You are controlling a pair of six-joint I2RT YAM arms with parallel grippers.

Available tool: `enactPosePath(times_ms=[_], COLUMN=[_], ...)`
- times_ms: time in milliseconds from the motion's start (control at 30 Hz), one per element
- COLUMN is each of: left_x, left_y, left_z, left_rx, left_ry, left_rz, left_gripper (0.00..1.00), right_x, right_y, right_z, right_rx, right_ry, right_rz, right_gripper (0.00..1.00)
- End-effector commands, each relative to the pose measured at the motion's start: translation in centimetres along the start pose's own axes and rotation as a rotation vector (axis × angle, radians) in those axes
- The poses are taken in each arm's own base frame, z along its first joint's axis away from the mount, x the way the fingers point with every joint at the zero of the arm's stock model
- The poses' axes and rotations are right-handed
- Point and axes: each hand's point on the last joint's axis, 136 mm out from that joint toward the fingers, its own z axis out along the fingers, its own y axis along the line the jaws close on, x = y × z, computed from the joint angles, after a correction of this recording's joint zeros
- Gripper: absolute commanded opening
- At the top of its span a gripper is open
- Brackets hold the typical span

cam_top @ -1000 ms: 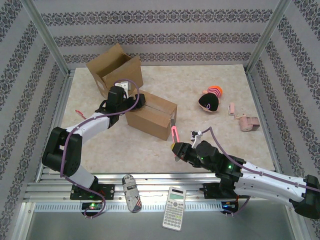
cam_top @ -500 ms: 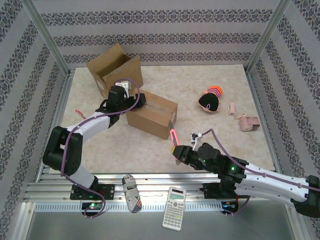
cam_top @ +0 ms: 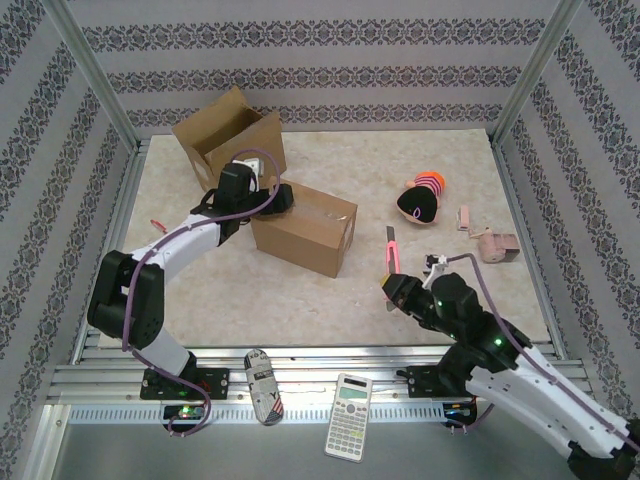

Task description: Unpack the express box

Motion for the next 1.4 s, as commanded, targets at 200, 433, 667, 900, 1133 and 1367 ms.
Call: enactPosePath(times_ms=[200,433,667,900,1133,1367], left_x=[-4.1,-5.7,-4.8,-3.4,-2.4,0.7], left_y=[-2.5,-3.8,-4.0,-3.7,-3.5,-2.4], left_z=[-5.4,-8.8,-10.7,-12.3,-14.6,-15.5], left_rx=[-0.007,0.034,0.054,0.043,0.036,0.009], left_ry=[0.023,-0.055,-0.038,0.015,0.033,0.108], left_rz=[0.107,0.098,0.075,0.047,0.026,-0.034], left_gripper=[1.0,1.0,1.0,1.0,1.0,1.0], right_x=[-0.7,-1.5,-1.6,-0.3,1.2,1.5], right_y=[-5.3,-8.3,-9.6,-12.6,-15.3,-15.6], right_z=[5.8,8.1,9.7,10.5,10.4,9.2], right_rx=[0.036,0.077,0.139,0.264,0.368,0.409], right_ry=[0.029,0.023,0.044,0.105,0.14,0.121], right_rz=[-0.049,-0.029,-0.003,0.064,0.145,0.153], right_gripper=[0.0,0.0,0.0,0.0,0.11,0.45])
